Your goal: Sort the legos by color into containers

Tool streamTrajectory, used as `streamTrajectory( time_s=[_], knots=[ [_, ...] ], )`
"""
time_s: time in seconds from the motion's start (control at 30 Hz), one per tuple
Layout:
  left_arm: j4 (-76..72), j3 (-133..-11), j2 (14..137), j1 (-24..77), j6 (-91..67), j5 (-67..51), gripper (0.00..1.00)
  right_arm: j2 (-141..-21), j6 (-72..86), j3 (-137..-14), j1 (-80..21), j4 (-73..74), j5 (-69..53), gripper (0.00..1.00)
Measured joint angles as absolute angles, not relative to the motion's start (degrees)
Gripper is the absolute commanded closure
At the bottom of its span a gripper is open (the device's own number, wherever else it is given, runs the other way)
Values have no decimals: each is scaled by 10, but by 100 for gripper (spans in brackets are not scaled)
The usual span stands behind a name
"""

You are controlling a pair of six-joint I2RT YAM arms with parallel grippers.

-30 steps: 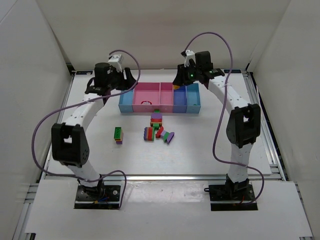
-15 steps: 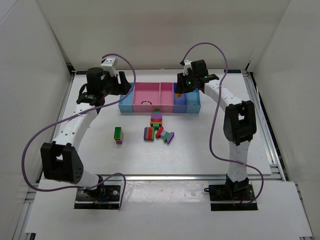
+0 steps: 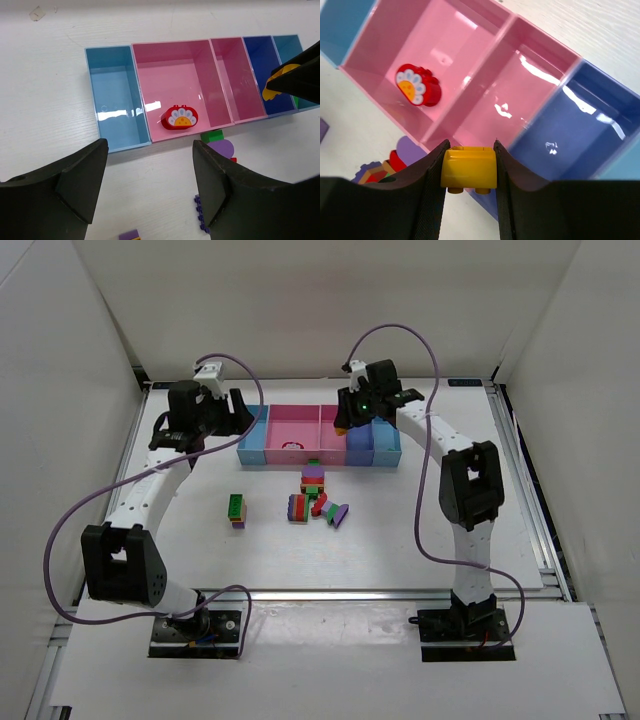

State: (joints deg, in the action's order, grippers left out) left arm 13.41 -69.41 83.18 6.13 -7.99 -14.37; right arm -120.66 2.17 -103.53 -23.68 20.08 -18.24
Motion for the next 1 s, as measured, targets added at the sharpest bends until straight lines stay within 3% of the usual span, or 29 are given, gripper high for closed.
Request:
streamTrajectory(
  time_s=[0.5, 1.0],
  knots=[
    [135, -670, 825, 36, -84, -143, 21, -1240, 7, -1066, -277, 189, -201, 100],
    [135, -629, 792, -50, -141, -144, 21, -1272, 111, -1093, -326, -23, -271, 100]
  ],
)
